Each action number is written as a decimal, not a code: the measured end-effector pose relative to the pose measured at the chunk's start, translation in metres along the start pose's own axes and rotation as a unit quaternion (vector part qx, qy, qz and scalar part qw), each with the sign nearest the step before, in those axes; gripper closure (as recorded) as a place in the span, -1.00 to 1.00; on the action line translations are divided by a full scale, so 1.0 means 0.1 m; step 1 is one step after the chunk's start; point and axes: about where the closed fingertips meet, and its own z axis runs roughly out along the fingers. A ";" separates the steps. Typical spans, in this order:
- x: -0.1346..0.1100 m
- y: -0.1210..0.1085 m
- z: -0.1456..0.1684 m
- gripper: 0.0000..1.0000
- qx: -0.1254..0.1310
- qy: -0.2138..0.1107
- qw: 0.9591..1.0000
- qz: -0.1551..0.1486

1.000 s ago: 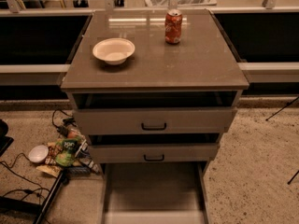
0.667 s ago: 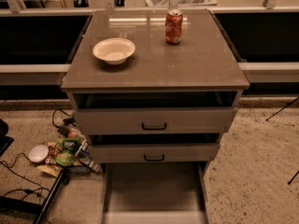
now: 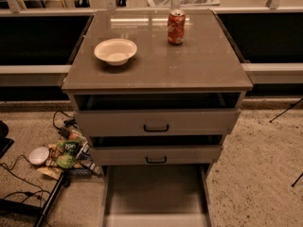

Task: Close bottom drawer

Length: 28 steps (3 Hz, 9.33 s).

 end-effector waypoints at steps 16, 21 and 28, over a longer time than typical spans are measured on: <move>-2.88 -1.72 1.83 1.00 -0.091 -0.175 0.966 -0.168; -2.47 -1.95 1.17 1.00 -0.009 -0.149 0.982 -0.111; -2.84 -1.99 -1.35 1.00 0.228 0.085 0.937 -0.251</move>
Offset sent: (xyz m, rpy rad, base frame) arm 0.0039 0.0608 -0.1791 0.2471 0.1280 0.0853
